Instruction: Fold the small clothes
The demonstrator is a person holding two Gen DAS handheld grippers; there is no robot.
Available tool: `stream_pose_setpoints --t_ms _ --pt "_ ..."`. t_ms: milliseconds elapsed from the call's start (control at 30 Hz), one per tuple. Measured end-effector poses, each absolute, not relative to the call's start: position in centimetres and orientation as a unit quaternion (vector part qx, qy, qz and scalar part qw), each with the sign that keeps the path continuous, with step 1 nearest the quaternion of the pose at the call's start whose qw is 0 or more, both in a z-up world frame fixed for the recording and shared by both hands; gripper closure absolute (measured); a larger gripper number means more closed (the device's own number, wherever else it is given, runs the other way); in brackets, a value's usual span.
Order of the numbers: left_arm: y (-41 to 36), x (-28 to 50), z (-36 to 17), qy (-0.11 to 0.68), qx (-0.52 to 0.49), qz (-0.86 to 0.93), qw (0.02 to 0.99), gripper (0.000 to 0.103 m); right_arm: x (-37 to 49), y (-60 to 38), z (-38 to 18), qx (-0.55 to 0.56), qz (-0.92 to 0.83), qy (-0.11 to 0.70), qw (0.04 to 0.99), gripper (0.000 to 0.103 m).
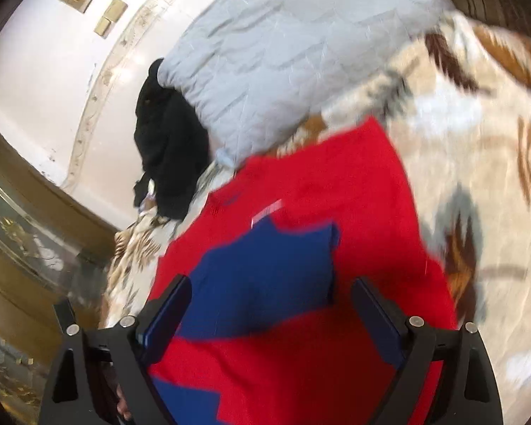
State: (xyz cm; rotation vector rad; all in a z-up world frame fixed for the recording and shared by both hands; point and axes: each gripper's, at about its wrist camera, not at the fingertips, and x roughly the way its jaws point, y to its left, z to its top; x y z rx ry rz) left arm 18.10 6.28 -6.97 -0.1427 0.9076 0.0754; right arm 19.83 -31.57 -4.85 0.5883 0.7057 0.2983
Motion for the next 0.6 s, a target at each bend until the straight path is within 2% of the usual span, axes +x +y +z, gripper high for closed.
stream_pose_setpoints --t_ms 67,100,133,233,367,467,500,533,600 --pt "7.1 17.6 -8.2 0.433 -0.095 0.029 0.896 0.027 22.5 -30.0 -5.7 0.223 0.129 0.397 0.881 0.013" --pt "7.6 17.5 -8.5 0.429 -0.101 0.026 0.897 0.027 23.6 -29.0 -6.5 0.198 0.134 0.43 0.871 0.049" --pt "7.7 17.4 -8.5 0.428 -0.106 0.023 0.897 0.027 24.3 -27.7 -7.0 0.154 0.126 0.458 0.866 0.095" --pt "8.0 17.3 -8.3 0.43 -0.109 0.016 0.896 0.027 22.9 -24.7 -3.6 0.042 0.111 0.42 0.9 0.096" --pt "9.0 16.2 -5.1 0.386 -0.109 0.014 0.916 0.027 22.3 -25.5 1.4 0.012 0.063 0.344 0.937 0.095" --pt "9.2 16.8 -3.9 0.369 -0.124 0.01 0.921 0.022 25.2 -27.5 -1.6 0.035 0.046 0.38 0.923 0.088" --pt "8.8 17.6 -4.3 0.381 -0.118 0.01 0.917 0.019 26.6 -28.3 -4.6 0.072 0.084 0.435 0.893 0.072" --pt "8.4 18.5 -5.4 0.408 -0.106 0.009 0.907 0.019 26.9 -28.9 -6.6 0.095 0.087 0.466 0.875 0.041" --pt "7.5 20.1 -8.4 0.474 -0.072 0.016 0.878 0.017 25.3 -30.4 -6.9 0.129 0.088 0.426 0.891 0.039"
